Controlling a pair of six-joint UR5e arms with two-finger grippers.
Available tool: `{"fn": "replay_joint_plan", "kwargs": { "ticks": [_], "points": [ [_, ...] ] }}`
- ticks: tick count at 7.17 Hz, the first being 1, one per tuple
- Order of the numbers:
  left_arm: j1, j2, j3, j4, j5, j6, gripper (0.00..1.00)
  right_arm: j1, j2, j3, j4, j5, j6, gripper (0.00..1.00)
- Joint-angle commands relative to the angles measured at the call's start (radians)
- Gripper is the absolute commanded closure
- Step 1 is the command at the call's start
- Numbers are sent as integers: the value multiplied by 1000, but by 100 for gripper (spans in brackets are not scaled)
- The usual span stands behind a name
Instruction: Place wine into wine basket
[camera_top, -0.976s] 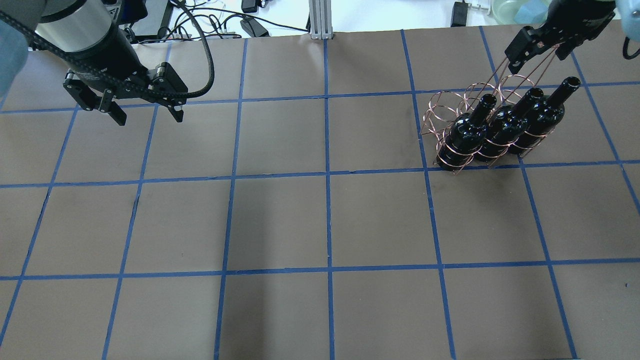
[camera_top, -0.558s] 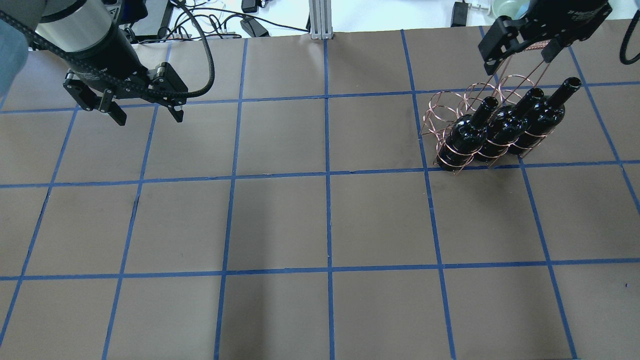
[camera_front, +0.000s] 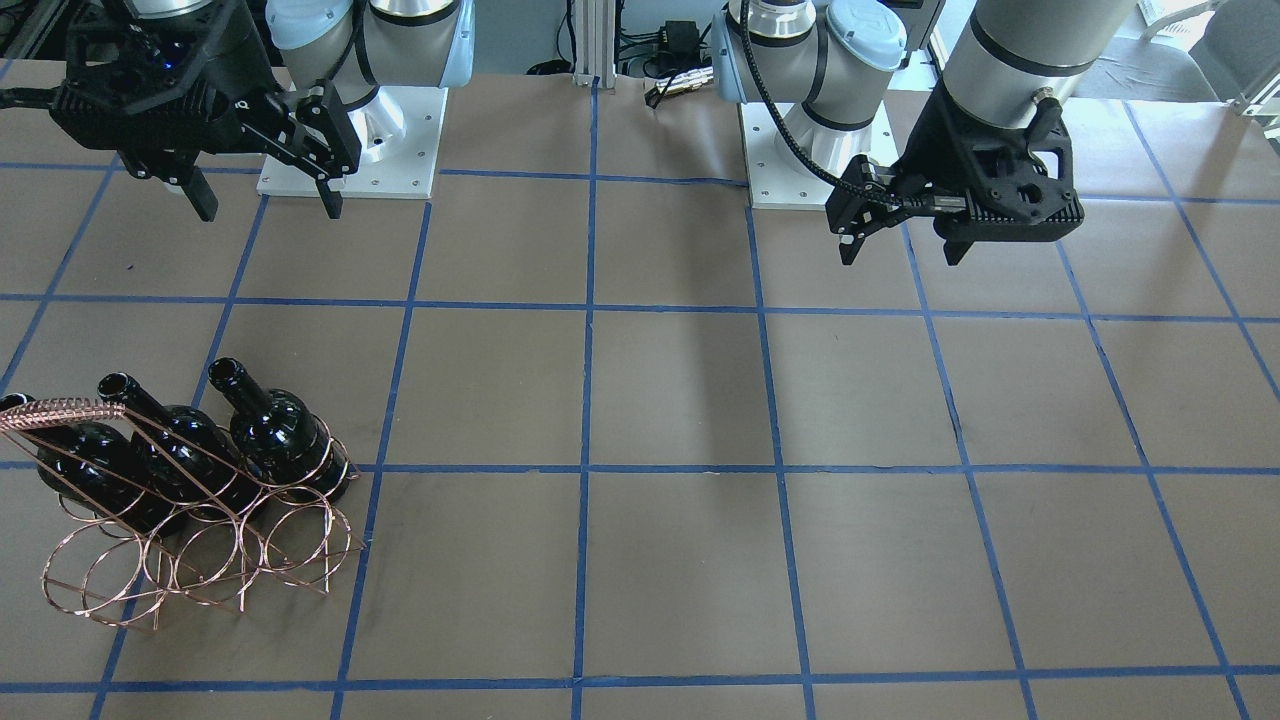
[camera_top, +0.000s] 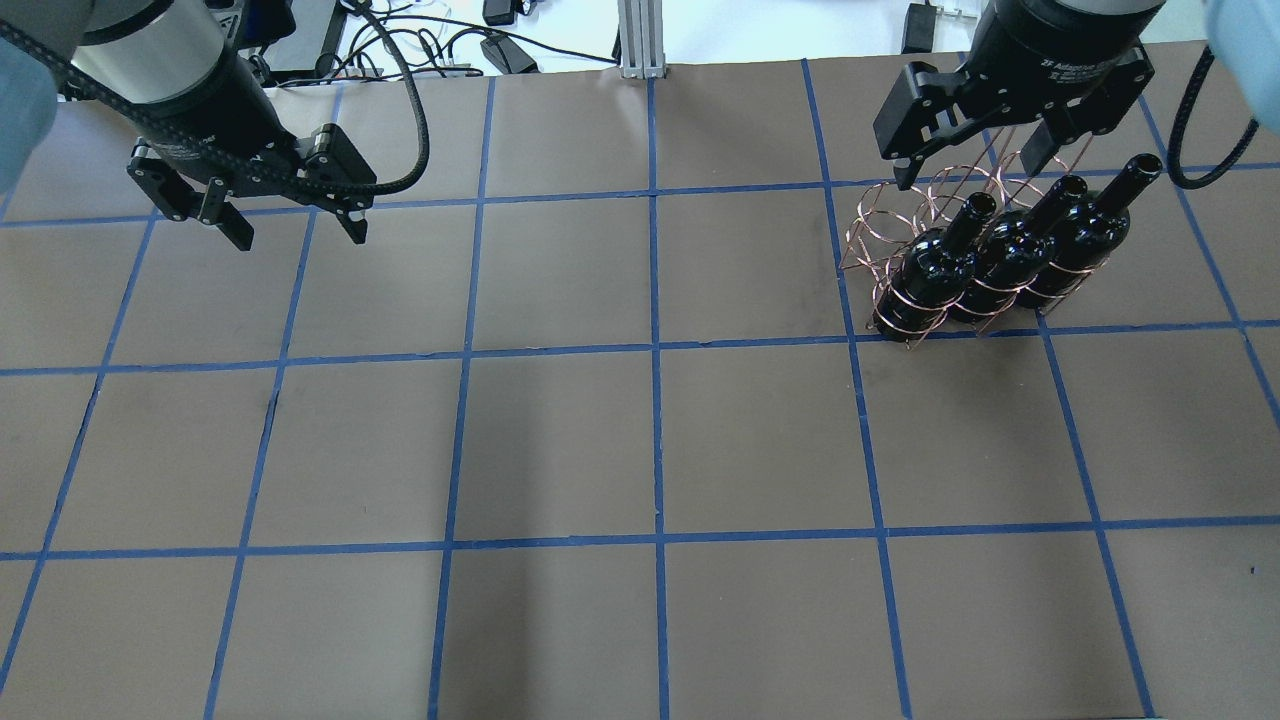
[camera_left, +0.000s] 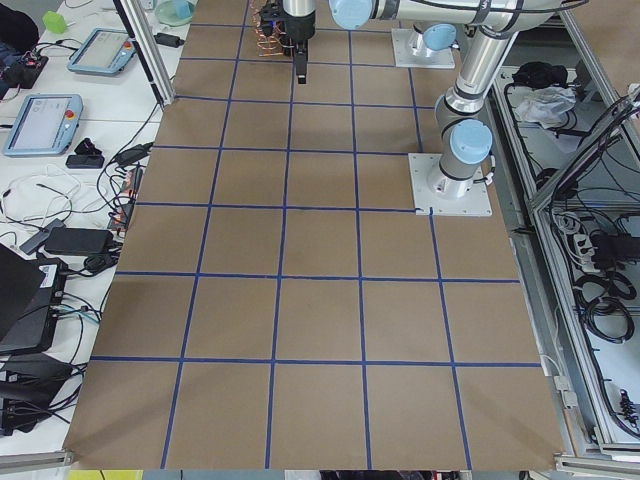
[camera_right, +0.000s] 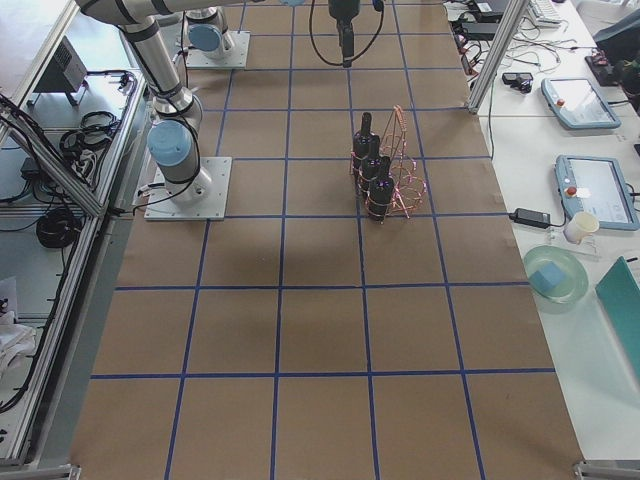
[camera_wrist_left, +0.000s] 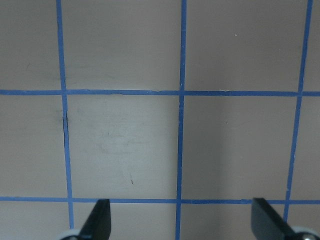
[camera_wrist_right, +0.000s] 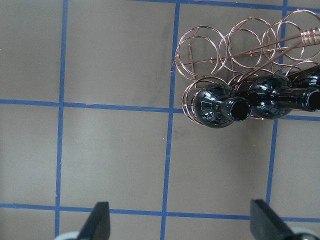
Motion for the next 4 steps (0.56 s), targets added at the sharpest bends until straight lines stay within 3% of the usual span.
{"fn": "replay_joint_plan", "kwargs": {
  "ticks": [1, 4],
  "points": [
    [2, -2, 0, 0, -2, -3, 0, 0, 15, -18, 13, -5, 6, 0],
    [0, -5, 0, 1, -6, -9, 0, 0, 38, -56, 43, 4, 58, 0]
  ]
}}
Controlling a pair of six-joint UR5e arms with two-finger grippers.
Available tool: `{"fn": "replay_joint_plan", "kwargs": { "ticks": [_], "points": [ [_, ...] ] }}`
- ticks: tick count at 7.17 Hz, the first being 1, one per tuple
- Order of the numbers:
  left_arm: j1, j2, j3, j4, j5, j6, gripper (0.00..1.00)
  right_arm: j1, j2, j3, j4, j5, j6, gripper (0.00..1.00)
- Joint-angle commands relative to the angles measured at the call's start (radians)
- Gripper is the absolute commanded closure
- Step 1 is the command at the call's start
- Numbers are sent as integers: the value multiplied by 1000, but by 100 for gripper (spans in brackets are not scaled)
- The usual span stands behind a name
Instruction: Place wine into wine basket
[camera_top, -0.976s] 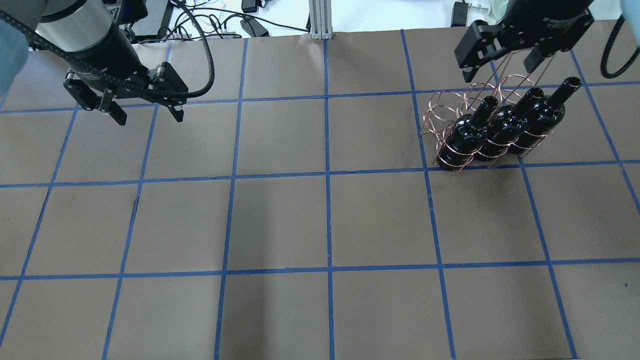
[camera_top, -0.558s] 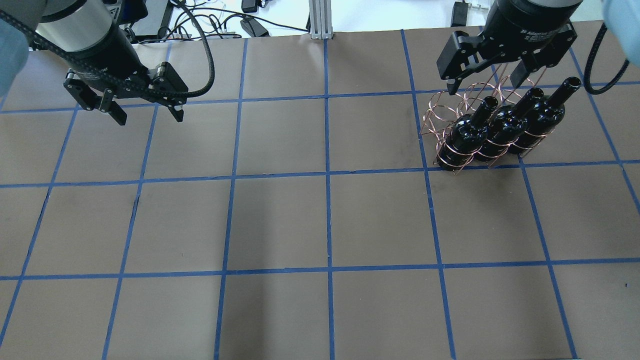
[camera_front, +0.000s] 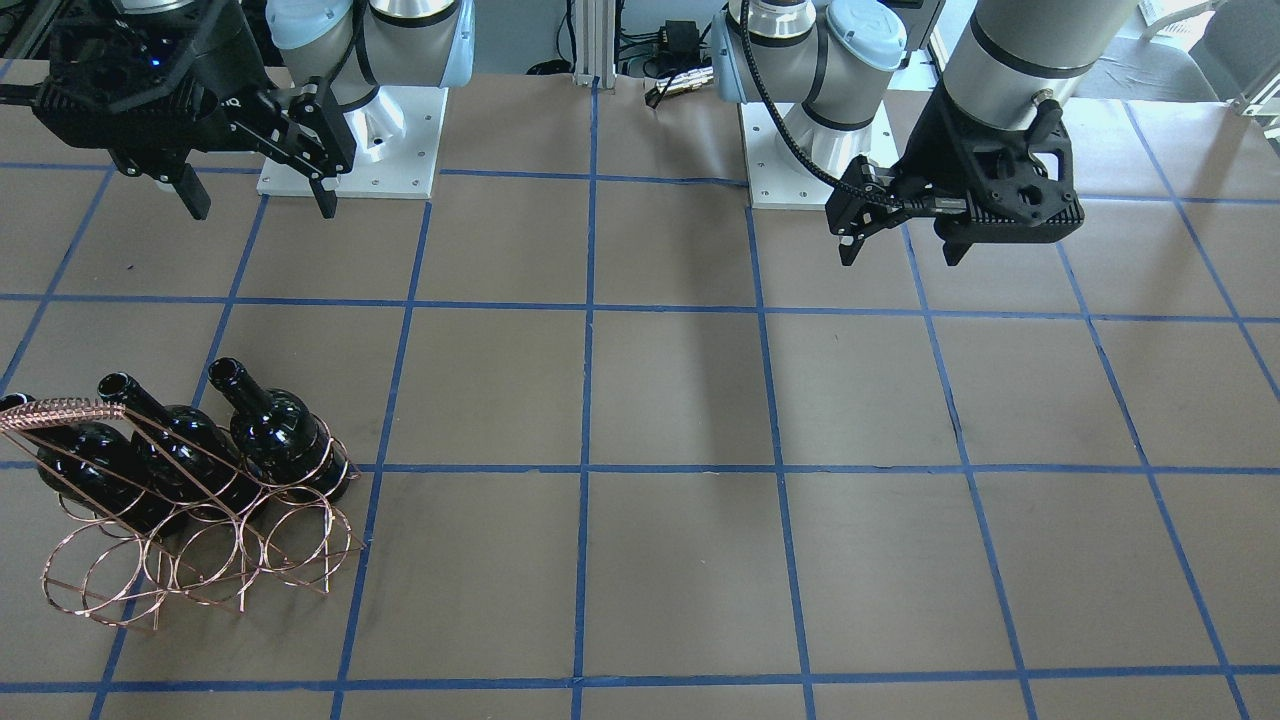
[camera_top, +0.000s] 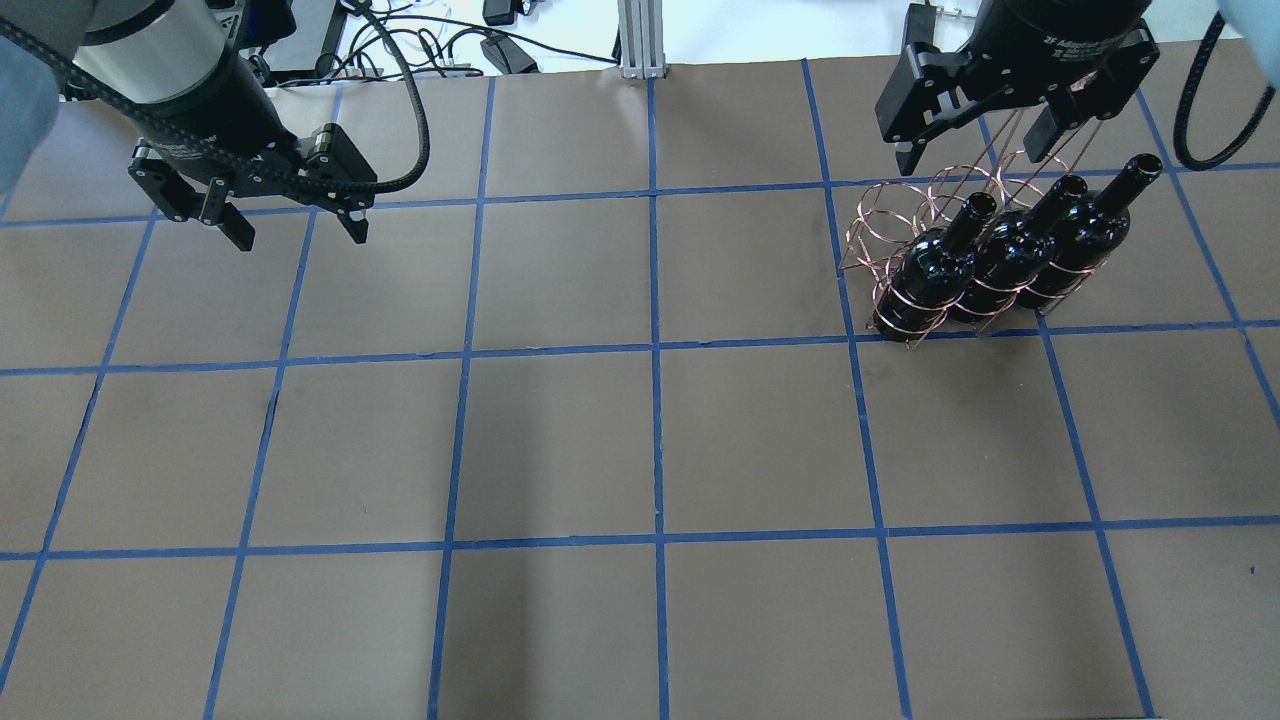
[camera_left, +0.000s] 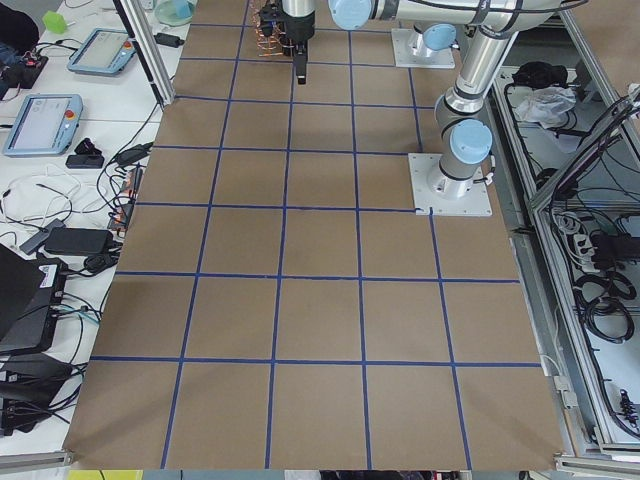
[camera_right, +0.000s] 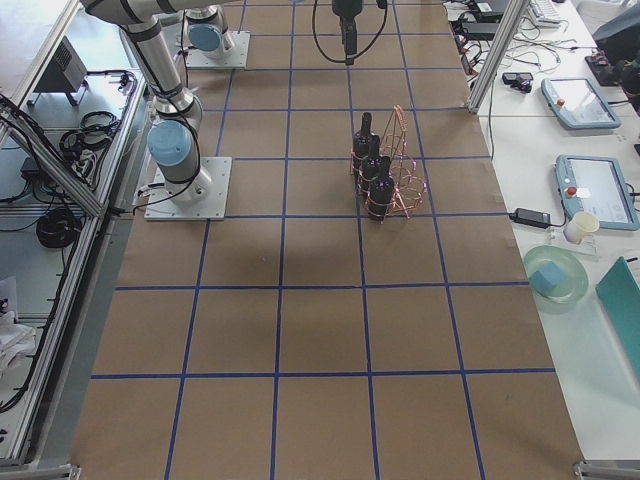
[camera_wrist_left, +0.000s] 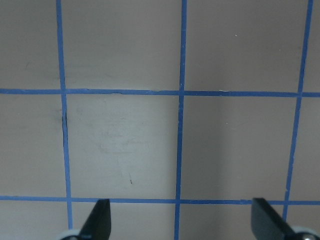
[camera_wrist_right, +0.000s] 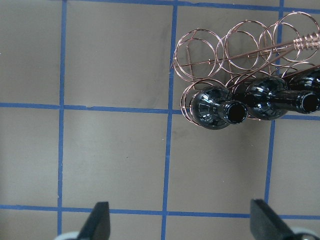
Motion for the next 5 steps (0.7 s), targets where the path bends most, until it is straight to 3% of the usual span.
{"fn": "replay_joint_plan", "kwargs": {
  "ticks": [1, 5],
  "points": [
    [-1, -2, -2, 1, -2, -3, 0, 1, 8, -7, 14, -5, 39, 0],
    [1, -2, 0, 1, 1, 2, 0, 1, 23, -14, 11, 6, 45, 0]
  ]
}}
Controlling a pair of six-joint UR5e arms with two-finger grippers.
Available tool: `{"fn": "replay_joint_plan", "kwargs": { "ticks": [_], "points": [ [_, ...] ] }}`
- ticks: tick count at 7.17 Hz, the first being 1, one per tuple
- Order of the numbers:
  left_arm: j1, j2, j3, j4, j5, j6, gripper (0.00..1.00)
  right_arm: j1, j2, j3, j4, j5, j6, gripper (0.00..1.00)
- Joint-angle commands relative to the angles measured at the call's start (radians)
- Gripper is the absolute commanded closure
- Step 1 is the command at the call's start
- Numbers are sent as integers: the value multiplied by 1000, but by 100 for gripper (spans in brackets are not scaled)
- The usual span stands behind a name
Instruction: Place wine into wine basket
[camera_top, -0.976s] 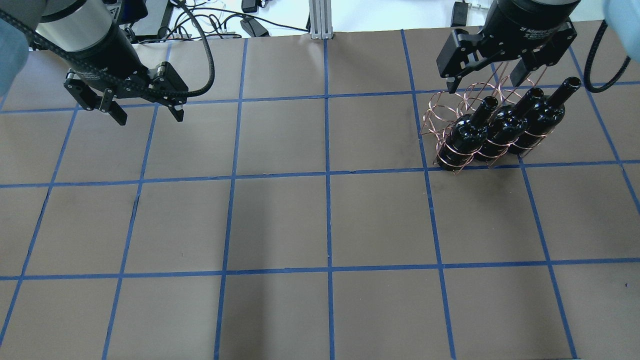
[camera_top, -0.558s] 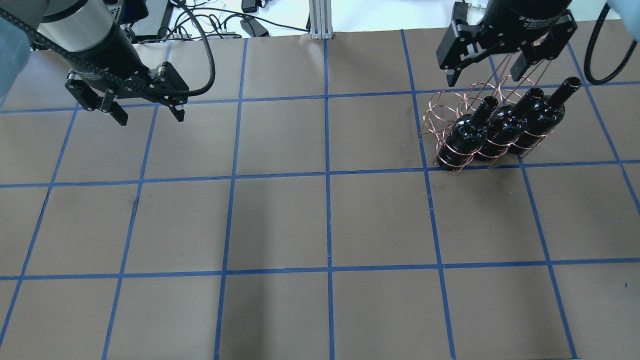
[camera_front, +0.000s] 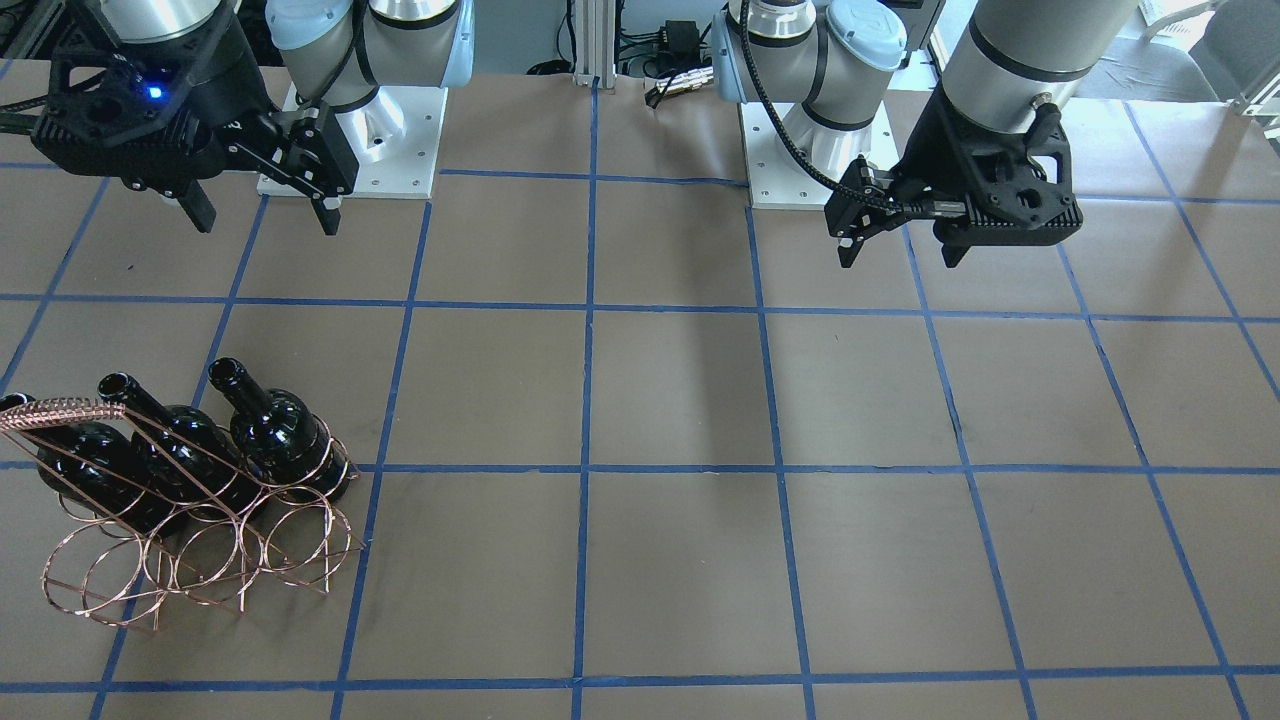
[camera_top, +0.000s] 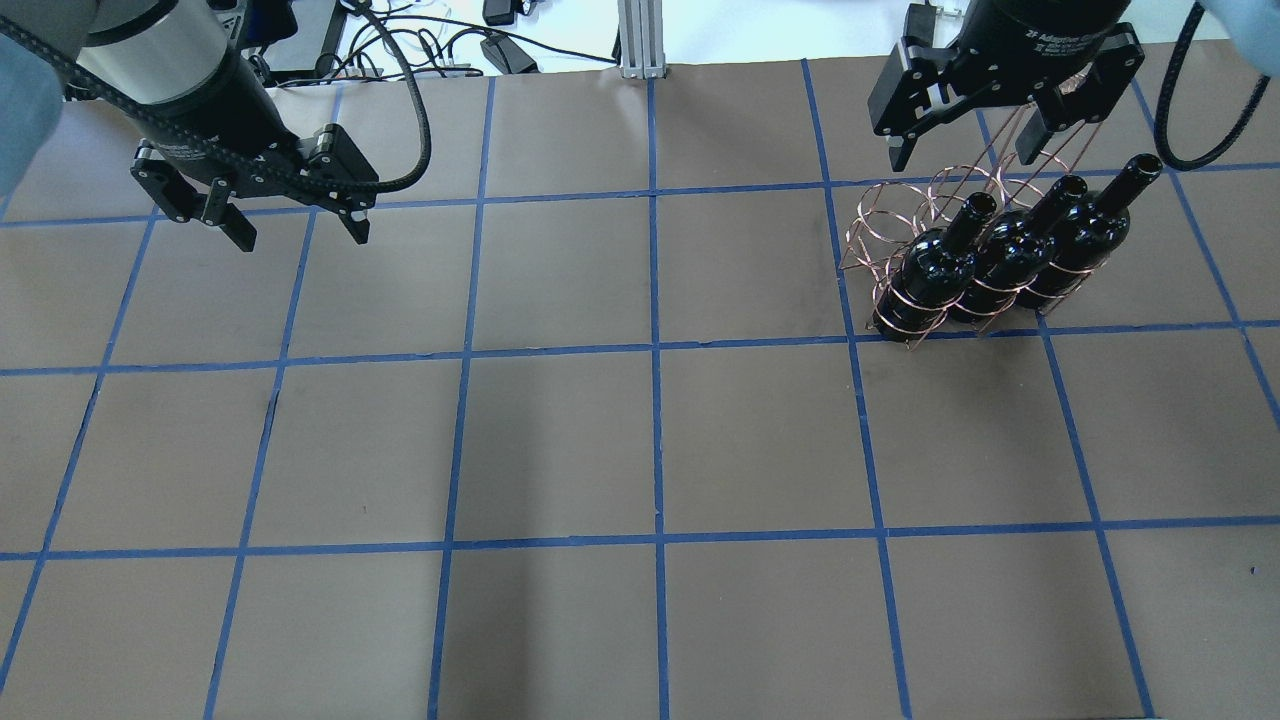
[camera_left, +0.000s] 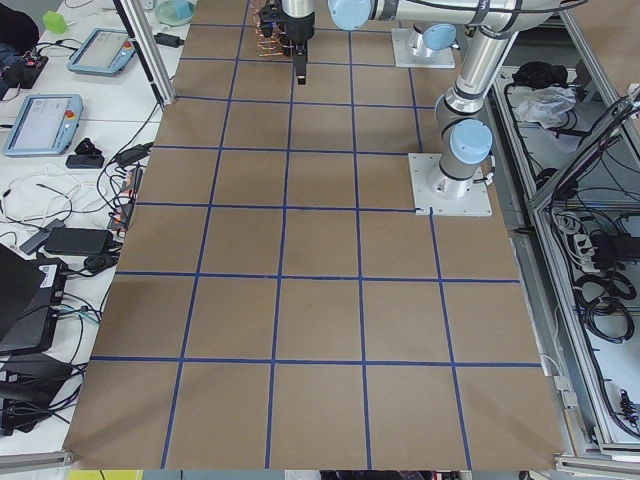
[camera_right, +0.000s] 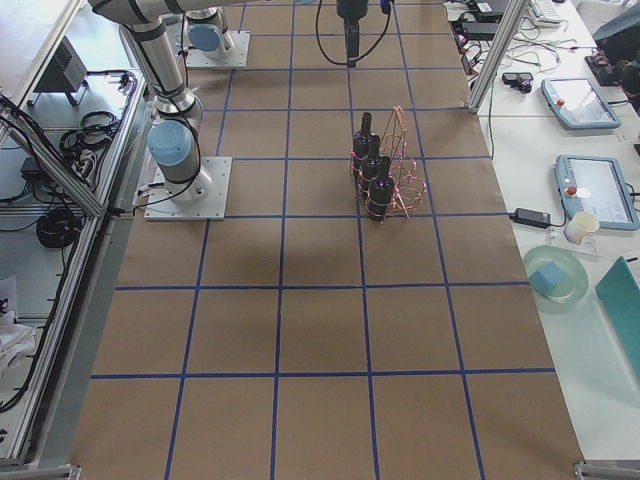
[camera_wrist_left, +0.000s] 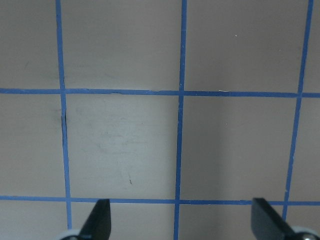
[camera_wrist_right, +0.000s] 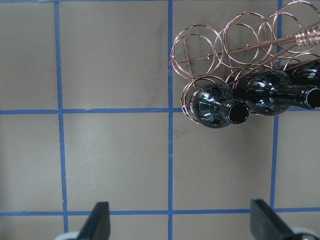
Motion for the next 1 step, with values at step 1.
{"fn": "replay_joint_plan", "kwargs": {
  "ticks": [1],
  "points": [
    [0, 0, 1, 0, 0, 2, 0, 0, 2, 1, 2, 3, 1, 0]
  ]
}}
